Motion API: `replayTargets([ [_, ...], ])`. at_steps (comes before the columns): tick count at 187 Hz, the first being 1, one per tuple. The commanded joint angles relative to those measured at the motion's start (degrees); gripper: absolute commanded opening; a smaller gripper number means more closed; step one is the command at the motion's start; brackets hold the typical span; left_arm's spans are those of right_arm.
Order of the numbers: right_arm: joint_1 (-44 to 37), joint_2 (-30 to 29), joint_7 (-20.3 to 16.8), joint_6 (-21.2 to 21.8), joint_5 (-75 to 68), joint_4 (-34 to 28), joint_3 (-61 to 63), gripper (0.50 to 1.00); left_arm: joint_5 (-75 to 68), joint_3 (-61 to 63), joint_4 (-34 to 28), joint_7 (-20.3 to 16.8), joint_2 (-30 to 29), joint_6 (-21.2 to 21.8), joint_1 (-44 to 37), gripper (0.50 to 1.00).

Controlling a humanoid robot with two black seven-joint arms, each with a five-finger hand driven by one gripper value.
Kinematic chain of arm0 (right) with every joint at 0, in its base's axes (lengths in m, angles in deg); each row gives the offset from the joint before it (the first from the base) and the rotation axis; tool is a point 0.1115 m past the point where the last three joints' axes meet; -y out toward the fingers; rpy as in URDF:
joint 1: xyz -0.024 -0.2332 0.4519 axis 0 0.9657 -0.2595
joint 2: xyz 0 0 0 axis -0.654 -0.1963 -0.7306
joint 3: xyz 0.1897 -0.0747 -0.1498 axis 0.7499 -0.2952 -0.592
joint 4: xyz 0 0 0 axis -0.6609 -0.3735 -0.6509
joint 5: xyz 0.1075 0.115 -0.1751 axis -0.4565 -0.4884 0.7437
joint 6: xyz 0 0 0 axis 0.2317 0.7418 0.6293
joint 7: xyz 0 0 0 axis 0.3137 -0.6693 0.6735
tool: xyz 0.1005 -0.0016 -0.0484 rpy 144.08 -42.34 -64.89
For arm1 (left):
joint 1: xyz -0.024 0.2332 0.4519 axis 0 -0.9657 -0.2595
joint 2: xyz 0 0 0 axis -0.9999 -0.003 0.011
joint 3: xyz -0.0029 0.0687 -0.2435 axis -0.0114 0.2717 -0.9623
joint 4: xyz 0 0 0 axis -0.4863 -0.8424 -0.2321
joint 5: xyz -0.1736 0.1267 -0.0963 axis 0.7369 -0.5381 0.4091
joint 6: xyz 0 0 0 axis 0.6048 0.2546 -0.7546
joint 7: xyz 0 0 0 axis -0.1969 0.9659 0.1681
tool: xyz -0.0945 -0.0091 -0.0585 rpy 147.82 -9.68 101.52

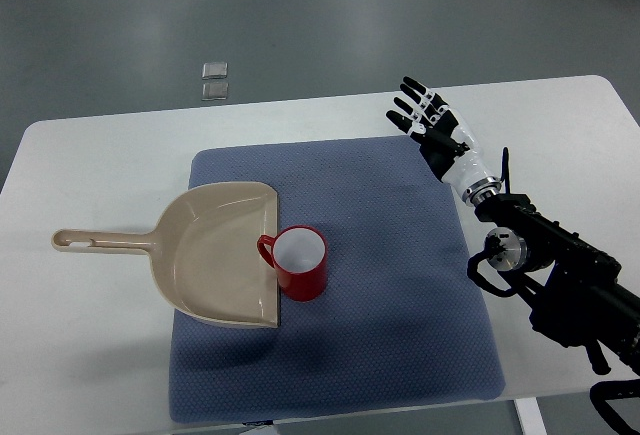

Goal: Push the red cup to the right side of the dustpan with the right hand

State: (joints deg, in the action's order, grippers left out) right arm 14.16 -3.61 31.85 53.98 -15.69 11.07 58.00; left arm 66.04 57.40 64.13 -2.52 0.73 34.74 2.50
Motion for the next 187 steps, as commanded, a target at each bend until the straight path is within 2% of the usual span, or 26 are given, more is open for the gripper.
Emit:
replayTargets([
  [1, -0.34, 0.1, -0.24, -0.49, -6.11, 1.38, 0.01, 0.928, 0.0, 0.0, 0.0, 0.01, 0.0, 0.0, 0.0, 1.0],
  [22, -0.43, 0.01, -2.0, -0.84, -12.87, 1.73, 0.09, 0.928, 0.0, 0.0, 0.0, 0.01, 0.0, 0.0, 0.0, 1.0],
  [44, -1.31, -0.17, -2.17, -2.77, -17.45, 1.64, 0.09, 0.928, 0.0, 0.0, 0.0, 0.01, 0.0, 0.0, 0.0, 1.0],
  [89, -2.01, -0.61, -1.47, -4.8, -17.1, 1.73, 0.09, 0.928, 0.0, 0.0, 0.0, 0.01, 0.0, 0.0, 0.0, 1.0],
  [187, -4.91, -1.31, -1.38, -4.36, -17.27, 1.82, 0.18, 0.928, 0.0, 0.0, 0.0, 0.01, 0.0, 0.0, 0.0, 1.0],
])
